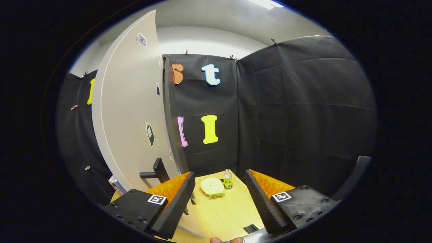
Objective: Open the shoe cabinet door, grab the shoes and put them into the shoe cabinet, then close the shoe cabinet door.
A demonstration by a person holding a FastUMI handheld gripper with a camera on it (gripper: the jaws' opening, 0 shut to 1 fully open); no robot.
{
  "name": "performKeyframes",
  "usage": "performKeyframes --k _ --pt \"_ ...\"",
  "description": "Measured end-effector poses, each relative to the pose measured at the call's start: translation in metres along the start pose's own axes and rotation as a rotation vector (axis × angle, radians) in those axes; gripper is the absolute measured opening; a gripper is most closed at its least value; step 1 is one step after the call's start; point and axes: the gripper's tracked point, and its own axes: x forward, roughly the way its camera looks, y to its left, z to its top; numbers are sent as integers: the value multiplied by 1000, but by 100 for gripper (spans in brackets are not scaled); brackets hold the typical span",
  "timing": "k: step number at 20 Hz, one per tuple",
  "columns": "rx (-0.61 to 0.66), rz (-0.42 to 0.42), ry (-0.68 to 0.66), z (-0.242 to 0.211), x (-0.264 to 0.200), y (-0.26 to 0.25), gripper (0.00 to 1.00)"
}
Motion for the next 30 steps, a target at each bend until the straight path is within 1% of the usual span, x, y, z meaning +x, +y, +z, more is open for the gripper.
performKeyframes --k 4,8,13,19,24,27,30 --pt "-1 21 4 -5 -12 25 98" --pt "-13 45 1 -10 -25 63 98" --pt "-6 123 21 -19 -25 112 98" --pt "12 227 25 -30 -25 187 98" --pt "23 339 39 -39 -13 254 98" --pt "19 375 39 -42 -8 289 98" --pt "0 391 32 -44 0 314 98"
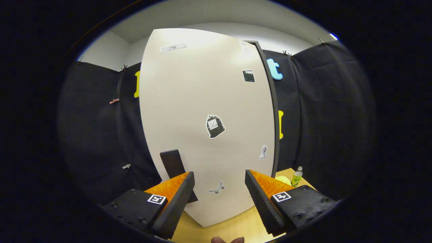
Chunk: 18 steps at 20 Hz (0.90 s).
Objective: Open the shoe cabinet door, grab the shoes and put them into the shoe cabinet, then close the shoe cabinet door.
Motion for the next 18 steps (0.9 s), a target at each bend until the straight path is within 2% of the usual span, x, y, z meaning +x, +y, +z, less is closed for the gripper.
performKeyframes --k 7,18 --pt "-48 8 -28 0 14 19 98" --pt "-49 -18 -35 2 19 -8 98"
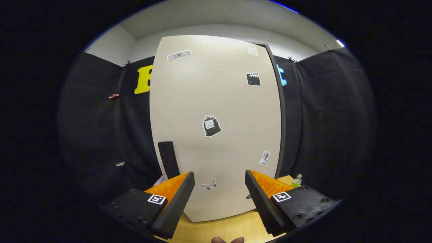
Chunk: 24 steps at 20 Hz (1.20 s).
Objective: Open the shoe cabinet door, grab the shoes and put them into the shoe cabinet, then close the shoe cabinet door.
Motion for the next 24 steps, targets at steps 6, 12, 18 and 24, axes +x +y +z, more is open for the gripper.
performKeyframes --k 6,12,18,24 --pt "21 -1 -29 11 -2 -14 98" --pt "6 1 -43 15 1 -19 98" --pt "-1 2 -40 19 2 -23 98" --pt "1 20 -26 16 1 -19 98"
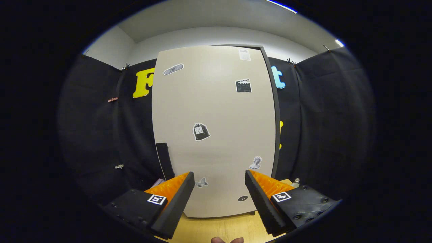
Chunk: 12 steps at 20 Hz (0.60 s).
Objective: Open the shoe cabinet door, grab the shoes and put them into the shoe cabinet, then close the shoe cabinet door.
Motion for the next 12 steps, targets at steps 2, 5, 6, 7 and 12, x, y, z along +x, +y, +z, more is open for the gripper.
performKeyframes --k 2,5,6,7,12 --pt "-1 2 -3 2 1 0 98" --pt "7 1 -10 3 1 0 98" --pt "8 2 -9 3 2 0 98" --pt "7 1 -11 2 4 0 98" --pt "7 -1 -5 -7 13 1 98"
